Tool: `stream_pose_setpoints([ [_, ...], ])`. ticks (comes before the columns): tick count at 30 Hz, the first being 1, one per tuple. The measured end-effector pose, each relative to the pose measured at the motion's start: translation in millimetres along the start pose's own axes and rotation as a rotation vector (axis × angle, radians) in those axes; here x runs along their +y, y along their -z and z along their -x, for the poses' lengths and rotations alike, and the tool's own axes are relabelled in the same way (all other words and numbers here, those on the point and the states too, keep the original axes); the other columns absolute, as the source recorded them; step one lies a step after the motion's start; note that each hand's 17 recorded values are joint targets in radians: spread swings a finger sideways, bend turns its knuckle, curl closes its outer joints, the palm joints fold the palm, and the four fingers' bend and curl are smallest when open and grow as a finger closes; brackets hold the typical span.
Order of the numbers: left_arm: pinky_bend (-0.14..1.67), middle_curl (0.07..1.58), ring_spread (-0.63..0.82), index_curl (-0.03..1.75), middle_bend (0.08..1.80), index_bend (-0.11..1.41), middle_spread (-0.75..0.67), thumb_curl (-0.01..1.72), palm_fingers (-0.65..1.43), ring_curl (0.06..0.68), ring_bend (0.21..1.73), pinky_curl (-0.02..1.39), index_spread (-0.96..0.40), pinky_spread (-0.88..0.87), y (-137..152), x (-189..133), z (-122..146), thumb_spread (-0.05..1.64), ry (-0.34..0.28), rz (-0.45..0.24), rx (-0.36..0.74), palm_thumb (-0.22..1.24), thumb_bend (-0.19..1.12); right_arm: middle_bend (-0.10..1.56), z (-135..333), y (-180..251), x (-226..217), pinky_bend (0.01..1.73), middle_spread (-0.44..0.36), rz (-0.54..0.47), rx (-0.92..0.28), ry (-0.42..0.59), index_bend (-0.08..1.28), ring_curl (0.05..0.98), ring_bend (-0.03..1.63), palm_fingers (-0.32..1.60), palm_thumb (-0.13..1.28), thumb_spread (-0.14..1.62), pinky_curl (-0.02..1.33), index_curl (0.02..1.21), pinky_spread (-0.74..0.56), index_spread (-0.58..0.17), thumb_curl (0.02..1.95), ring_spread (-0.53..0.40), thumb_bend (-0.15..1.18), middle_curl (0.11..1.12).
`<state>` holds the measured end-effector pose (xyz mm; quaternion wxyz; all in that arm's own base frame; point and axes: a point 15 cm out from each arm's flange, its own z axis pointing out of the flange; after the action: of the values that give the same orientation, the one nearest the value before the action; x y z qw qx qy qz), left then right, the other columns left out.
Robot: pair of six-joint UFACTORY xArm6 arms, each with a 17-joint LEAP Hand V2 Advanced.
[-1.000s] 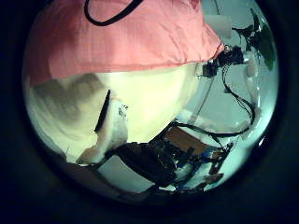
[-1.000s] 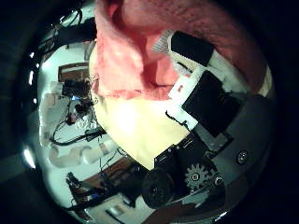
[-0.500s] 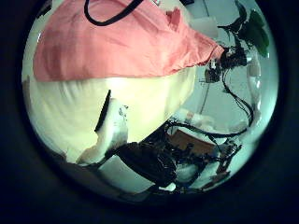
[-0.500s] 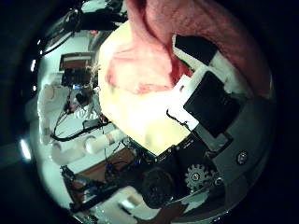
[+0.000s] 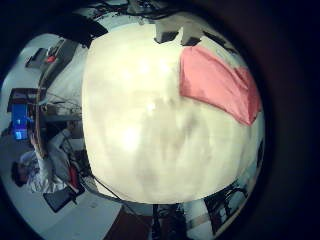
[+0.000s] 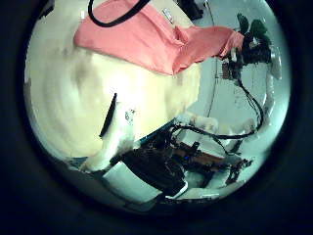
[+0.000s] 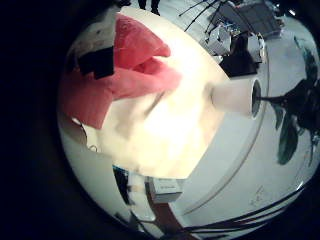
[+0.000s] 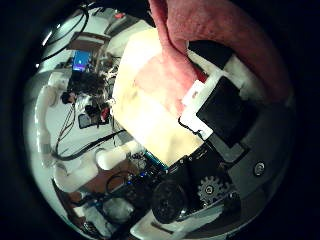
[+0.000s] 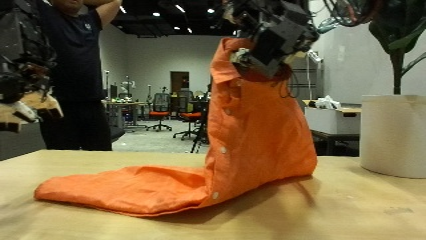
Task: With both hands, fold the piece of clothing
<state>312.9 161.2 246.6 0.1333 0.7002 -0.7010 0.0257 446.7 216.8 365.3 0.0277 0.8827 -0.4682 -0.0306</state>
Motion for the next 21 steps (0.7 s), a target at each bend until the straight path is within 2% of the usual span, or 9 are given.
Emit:
stream_pose_setpoints([
  [5,0.27,0.31,0.47,0.31,0.19,0.17,0.2,0.34,0.05,0.226,0.42,0.32,0.05,0.48,-2.1,23.4,19.7,1.31,0.037,-0.011,0.014,0.52,-0.01,1.28,61.9,-30.5,-43.0,1.22,-0.137,-0.033,0.054,0.1,0.97,0.666,1.33,1.13,1.15,1.13,0.78,0.93,-0.28,-0.297,0.67,-0.215,-0.01,0.76],
  [12,0.27,0.31,0.47,0.31,0.19,0.17,0.19,0.33,0.05,0.228,0.42,0.32,0.05,0.48,-10.1,46.9,35.4,1.31,0.073,-0.002,0.023,0.53,-0.01,1.28,114.1,-70.2,-82.6,1.21,-0.137,-0.077,0.064,0.191,0.98,0.67,1.34,1.12,1.08,1.14,0.79,0.93,-0.28,-0.294,0.67,-0.215,-0.02,0.75],
  [18,0.27,0.31,0.47,0.31,0.19,0.17,0.2,0.33,0.05,0.228,0.42,0.32,0.05,0.48,-12.3,60.2,32.7,1.31,0.085,-0.009,0.021,0.53,-0.01,1.26,139.8,-90.5,-129.7,1.19,-0.135,-0.202,0.064,0.242,0.95,0.661,1.33,1.12,1.03,1.2,0.78,0.92,-0.29,-0.297,0.65,-0.211,-0.01,0.74],
  [21,0.27,0.31,0.47,0.31,0.19,0.17,0.2,0.33,0.05,0.228,0.42,0.32,0.05,0.48,-15.6,66.9,28.8,1.31,0.088,-0.01,0.021,0.53,-0.01,1.24,151.1,-107.9,-143.2,1.16,-0.136,-0.221,0.064,0.272,0.91,0.643,1.31,1.11,1.0,1.22,0.75,0.91,-0.32,-0.3,0.63,-0.214,-0.02,0.73],
])
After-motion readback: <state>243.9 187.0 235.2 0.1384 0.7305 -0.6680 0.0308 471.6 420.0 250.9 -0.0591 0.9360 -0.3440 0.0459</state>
